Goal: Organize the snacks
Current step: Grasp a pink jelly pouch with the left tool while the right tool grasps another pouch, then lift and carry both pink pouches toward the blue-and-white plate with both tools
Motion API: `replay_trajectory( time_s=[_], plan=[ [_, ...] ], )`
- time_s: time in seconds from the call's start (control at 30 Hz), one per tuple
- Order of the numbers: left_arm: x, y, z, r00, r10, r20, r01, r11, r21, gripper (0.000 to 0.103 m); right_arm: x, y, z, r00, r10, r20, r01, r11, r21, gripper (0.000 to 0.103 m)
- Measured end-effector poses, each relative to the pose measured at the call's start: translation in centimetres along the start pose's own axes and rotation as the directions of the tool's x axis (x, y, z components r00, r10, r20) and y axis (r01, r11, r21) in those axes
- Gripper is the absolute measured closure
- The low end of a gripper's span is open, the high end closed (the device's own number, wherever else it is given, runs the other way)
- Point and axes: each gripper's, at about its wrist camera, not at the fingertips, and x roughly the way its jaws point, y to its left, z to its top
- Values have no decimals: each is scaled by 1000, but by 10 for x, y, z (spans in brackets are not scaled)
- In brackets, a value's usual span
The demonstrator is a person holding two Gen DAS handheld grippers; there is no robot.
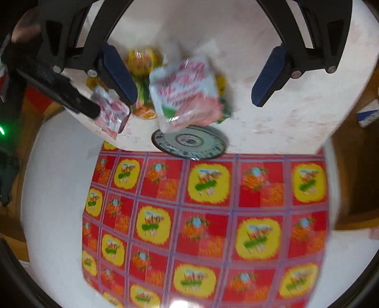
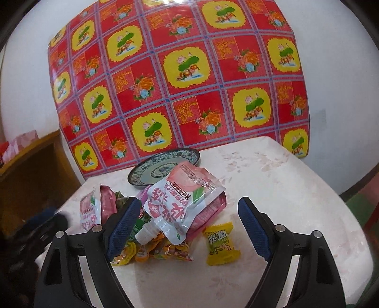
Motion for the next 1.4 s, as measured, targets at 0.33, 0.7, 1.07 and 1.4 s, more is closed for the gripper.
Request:
replay_trajectory(
  time_s=[0.33, 0.7, 1.07, 1.4],
  plan=[
    [54, 3, 8, 982, -39, -186, 29, 998, -56, 31, 14, -30, 1, 986, 148, -80, -131, 975, 181, 17],
    [33, 36, 5, 990, 44, -136, -54, 996, -70, 31, 26, -17, 29, 984, 43, -174, -1, 973, 231, 16],
    [21, 28, 5, 996, -43, -74, 41, 999, -19, 31, 74, 18, 38, 936, -211, -283, 261, 953, 152, 7],
    [23, 23, 3, 993, -81, -84, 82, 997, 10, 31, 80, 46, 54, 965, -77, -250, 46, 991, -129, 34]
  ],
)
